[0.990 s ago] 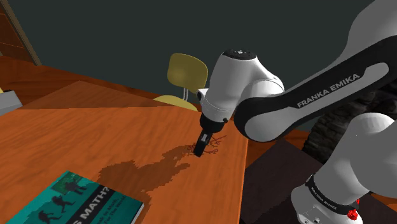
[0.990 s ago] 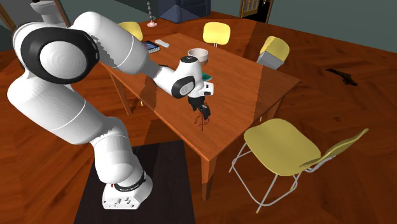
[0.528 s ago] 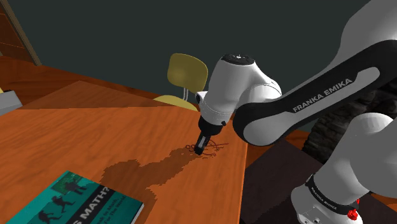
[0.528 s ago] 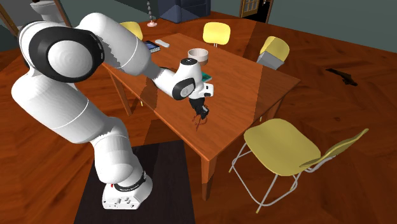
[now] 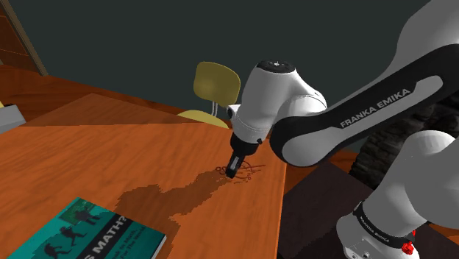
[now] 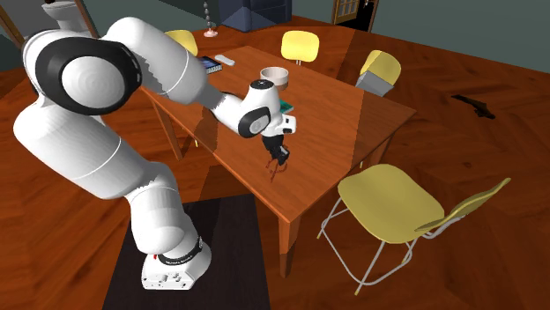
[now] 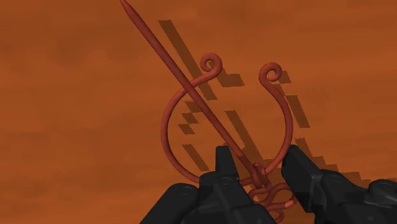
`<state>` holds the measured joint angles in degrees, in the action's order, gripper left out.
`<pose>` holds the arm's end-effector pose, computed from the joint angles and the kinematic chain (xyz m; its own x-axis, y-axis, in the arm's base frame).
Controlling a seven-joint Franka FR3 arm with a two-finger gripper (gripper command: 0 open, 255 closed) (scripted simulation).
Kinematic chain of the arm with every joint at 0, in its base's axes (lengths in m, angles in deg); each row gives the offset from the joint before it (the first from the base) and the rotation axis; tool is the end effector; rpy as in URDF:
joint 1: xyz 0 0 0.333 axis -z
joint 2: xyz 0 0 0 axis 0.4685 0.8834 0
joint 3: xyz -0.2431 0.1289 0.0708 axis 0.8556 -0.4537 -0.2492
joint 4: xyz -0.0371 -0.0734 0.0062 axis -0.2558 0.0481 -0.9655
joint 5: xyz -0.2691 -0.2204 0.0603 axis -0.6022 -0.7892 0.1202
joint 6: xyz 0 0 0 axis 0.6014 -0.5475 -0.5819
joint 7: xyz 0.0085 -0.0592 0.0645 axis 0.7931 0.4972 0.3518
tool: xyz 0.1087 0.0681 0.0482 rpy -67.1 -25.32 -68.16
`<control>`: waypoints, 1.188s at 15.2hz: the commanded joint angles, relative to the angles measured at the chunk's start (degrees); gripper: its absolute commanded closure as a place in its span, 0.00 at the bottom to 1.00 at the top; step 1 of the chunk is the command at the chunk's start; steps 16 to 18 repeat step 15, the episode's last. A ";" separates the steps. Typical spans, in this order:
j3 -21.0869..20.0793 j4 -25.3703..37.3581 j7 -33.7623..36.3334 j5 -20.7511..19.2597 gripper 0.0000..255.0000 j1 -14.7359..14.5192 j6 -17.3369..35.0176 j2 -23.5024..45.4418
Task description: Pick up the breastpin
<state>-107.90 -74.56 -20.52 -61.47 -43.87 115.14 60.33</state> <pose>0.3238 0.2440 0.3004 0.8586 0.4820 0.1744 0.4864 -0.8735 0.0194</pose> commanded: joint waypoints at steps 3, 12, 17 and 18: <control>0.73 1.07 -0.81 0.86 1.00 -0.46 -3.73 -2.54; 2.19 4.45 -1.95 1.84 1.00 -1.17 -12.23 -7.75; 2.36 4.95 -2.04 1.89 1.00 -1.23 -13.28 -8.30; 2.36 4.95 -2.04 1.89 1.00 -1.23 -13.28 -8.30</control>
